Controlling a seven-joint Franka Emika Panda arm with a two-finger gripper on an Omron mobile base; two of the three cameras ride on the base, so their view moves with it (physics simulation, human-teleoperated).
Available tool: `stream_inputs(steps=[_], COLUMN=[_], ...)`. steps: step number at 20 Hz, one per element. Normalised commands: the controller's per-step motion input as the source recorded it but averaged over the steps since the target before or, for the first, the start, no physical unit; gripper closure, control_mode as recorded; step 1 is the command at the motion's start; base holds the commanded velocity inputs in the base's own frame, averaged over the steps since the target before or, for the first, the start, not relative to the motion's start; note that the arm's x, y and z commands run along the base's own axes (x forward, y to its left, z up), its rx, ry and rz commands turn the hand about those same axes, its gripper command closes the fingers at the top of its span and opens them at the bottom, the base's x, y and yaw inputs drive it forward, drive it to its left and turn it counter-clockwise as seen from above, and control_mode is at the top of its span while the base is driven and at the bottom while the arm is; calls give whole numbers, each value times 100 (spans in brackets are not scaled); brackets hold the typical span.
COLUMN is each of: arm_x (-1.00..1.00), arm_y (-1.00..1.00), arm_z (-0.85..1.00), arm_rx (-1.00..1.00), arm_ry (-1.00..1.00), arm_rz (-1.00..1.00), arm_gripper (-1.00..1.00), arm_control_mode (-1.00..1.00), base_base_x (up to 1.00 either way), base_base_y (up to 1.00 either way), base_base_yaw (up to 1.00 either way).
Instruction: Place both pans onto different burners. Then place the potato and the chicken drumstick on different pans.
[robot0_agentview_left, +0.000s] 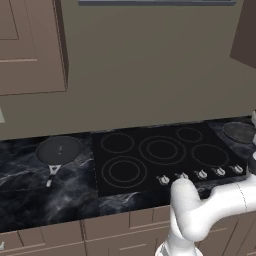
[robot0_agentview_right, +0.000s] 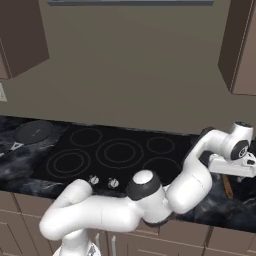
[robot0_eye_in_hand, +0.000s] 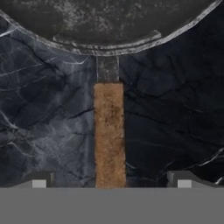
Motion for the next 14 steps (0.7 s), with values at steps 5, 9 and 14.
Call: stream_inputs(steps=[5,9,14], arm_x=[0,0,0], arm_y=[-6,0,0], arm_z=[-29,-36,-32], arm_rx=[4,1,0], arm_ry=[14,14,9], arm_rz=[0,0,0], arm_gripper=[-100,-100,-100], arm_control_mode=[-100,-100,-100], base_base_x=[0,0,0], base_base_y=[0,0,0], base_base_yaw=[0,0,0])
